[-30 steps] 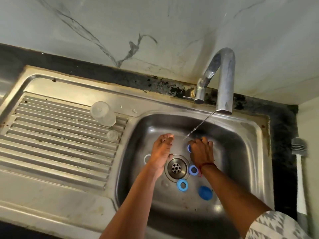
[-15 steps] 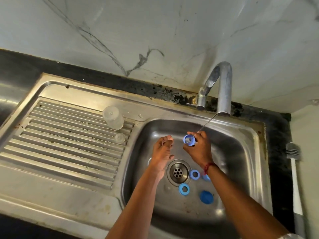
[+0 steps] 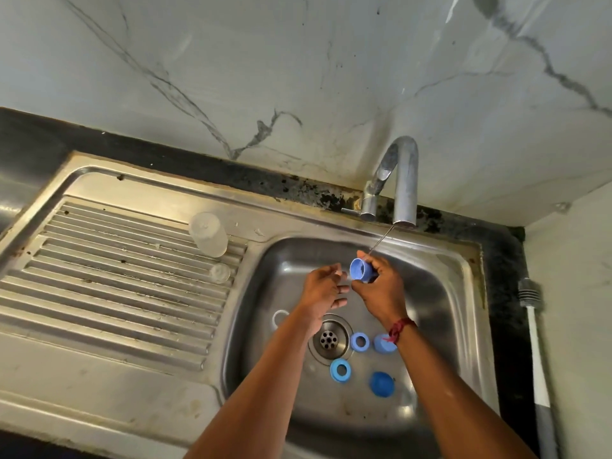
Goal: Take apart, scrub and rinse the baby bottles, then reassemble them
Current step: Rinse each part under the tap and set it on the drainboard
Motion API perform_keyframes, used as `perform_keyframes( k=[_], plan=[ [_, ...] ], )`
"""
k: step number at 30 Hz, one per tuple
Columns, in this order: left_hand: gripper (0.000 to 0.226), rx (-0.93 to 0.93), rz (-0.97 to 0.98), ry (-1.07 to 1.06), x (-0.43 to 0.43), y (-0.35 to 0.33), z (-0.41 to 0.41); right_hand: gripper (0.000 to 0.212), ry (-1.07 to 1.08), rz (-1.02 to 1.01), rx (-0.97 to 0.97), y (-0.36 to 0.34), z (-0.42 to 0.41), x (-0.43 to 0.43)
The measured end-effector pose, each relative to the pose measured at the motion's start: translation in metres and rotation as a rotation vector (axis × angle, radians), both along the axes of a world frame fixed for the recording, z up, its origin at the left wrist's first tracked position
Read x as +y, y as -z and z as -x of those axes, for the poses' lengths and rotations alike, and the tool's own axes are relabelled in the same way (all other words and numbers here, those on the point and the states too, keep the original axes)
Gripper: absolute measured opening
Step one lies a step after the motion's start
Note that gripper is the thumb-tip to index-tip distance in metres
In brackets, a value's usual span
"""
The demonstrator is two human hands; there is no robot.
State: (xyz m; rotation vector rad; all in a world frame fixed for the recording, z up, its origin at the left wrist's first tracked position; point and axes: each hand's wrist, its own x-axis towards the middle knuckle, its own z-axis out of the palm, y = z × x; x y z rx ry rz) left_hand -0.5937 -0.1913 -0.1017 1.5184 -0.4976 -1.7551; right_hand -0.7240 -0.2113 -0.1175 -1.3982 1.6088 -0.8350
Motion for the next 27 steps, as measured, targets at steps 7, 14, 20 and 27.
perform_keyframes(
  k=[7,14,20,27],
  plan=[
    [0.022,0.014,-0.017,0.0,-0.008,0.0,0.007,0.036,-0.048,-0.103,-0.162,-0.002,0.006,-0.008],
    [0.024,0.026,-0.027,-0.057,-0.005,0.008,0.004,0.029,-0.012,-0.273,-0.427,-0.008,0.004,-0.006],
    [0.017,-0.06,0.0,-0.047,-0.001,0.009,0.006,0.025,0.055,-0.329,-0.48,-0.01,-0.004,-0.003],
    [0.012,-0.102,0.017,-0.114,0.0,0.011,0.007,0.004,0.073,-0.302,-0.244,-0.008,-0.007,-0.011]
  ],
)
